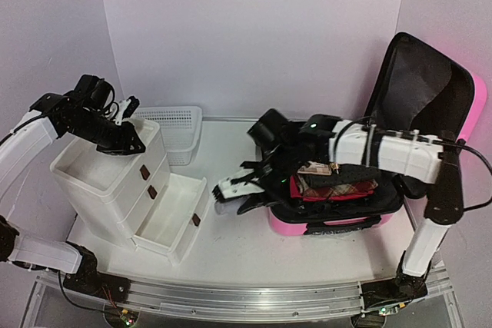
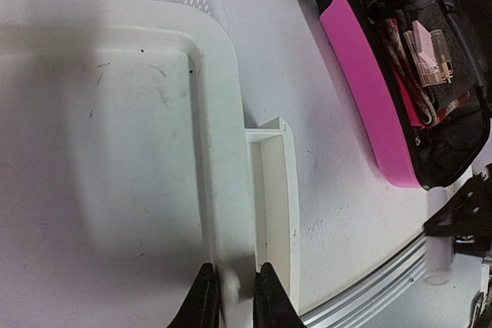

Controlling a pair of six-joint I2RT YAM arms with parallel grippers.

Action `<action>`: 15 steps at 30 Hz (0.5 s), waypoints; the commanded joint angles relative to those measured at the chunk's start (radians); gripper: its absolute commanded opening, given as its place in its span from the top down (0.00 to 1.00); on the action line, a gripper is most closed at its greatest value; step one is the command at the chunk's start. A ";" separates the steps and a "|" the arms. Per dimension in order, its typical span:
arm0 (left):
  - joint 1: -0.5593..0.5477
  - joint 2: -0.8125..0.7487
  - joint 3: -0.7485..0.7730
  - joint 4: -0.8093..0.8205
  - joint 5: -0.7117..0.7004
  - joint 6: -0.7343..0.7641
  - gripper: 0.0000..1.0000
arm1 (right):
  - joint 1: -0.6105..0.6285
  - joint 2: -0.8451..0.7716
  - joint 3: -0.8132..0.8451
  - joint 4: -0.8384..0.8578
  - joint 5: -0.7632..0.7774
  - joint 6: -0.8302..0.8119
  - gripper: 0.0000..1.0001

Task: Open, take out, and arrange the luggage

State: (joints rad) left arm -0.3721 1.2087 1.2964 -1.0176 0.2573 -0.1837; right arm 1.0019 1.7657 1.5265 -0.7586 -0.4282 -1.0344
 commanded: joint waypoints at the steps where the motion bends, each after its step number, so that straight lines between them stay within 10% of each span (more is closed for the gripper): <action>1: -0.013 0.039 -0.064 -0.046 0.053 0.003 0.91 | 0.096 0.183 0.220 0.036 0.104 -0.304 1.00; 15: -0.013 0.012 -0.080 -0.035 0.143 -0.010 0.92 | 0.143 0.624 0.685 0.132 0.211 -0.365 1.00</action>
State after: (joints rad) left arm -0.3710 1.1893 1.2675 -0.9783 0.2878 -0.1841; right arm 1.1477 2.3329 2.0884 -0.6888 -0.2409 -1.3514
